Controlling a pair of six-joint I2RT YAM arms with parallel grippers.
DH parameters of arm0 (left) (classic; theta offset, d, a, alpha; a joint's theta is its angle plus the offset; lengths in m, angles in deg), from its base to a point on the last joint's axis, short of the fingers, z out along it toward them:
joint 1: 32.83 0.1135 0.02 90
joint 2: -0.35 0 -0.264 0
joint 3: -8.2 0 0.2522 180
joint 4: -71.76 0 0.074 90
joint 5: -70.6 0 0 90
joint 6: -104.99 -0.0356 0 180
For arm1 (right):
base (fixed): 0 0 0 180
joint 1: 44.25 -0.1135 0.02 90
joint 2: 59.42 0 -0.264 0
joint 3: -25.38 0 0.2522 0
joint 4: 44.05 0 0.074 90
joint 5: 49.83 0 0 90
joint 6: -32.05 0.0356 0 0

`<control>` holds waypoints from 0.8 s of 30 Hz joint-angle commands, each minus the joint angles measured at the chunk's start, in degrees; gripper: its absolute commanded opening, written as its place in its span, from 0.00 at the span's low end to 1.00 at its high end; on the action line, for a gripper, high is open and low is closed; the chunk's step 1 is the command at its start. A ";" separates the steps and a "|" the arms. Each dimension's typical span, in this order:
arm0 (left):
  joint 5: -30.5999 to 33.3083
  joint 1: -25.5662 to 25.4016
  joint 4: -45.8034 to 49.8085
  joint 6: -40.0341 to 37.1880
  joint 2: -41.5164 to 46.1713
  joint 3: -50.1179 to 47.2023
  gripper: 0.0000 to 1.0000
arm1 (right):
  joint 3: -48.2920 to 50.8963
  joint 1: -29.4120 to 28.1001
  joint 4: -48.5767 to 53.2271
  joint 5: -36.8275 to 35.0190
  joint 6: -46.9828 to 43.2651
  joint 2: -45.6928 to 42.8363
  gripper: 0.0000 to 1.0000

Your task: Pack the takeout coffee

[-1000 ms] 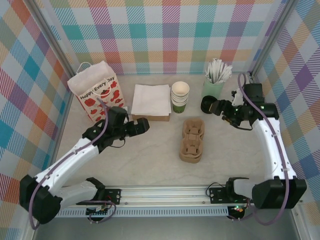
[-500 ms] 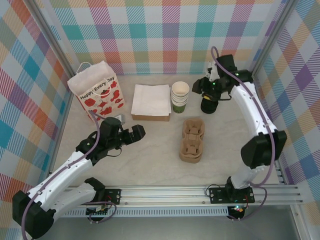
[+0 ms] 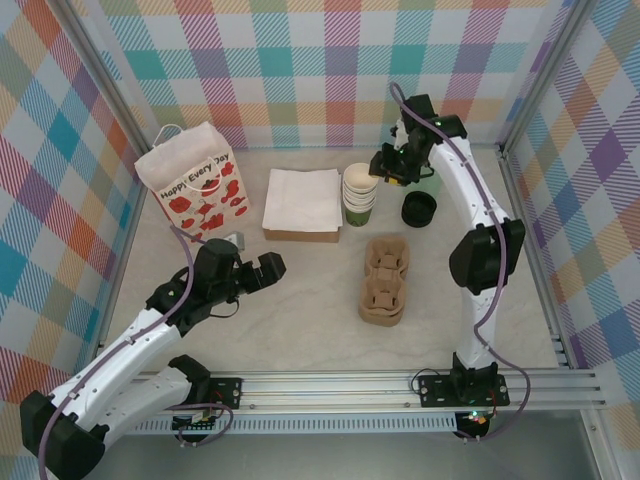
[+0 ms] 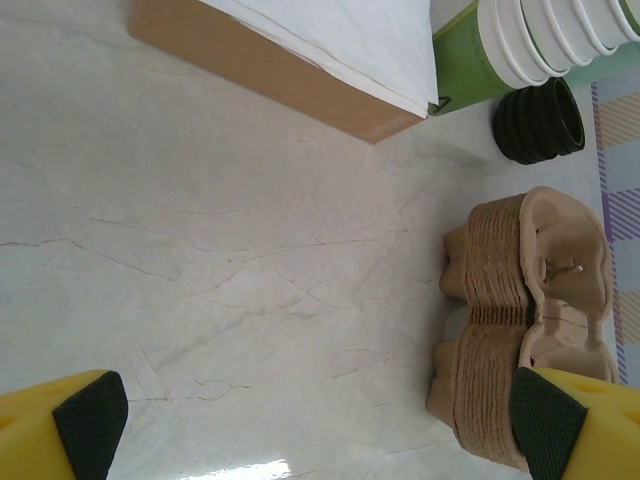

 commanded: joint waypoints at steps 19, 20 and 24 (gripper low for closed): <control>1.52 -0.71 1.99 1.40 1.16 -0.96 1.00 | -7.55 -1.80 4.73 -2.47 -2.04 5.41 0.21; 1.50 -0.70 1.96 1.44 1.19 -1.05 1.00 | -7.65 -1.80 4.86 -2.55 -2.04 5.38 0.20; 1.59 -0.70 2.10 1.49 1.25 -1.18 1.00 | -7.83 -1.77 5.00 -2.70 -2.04 5.21 0.17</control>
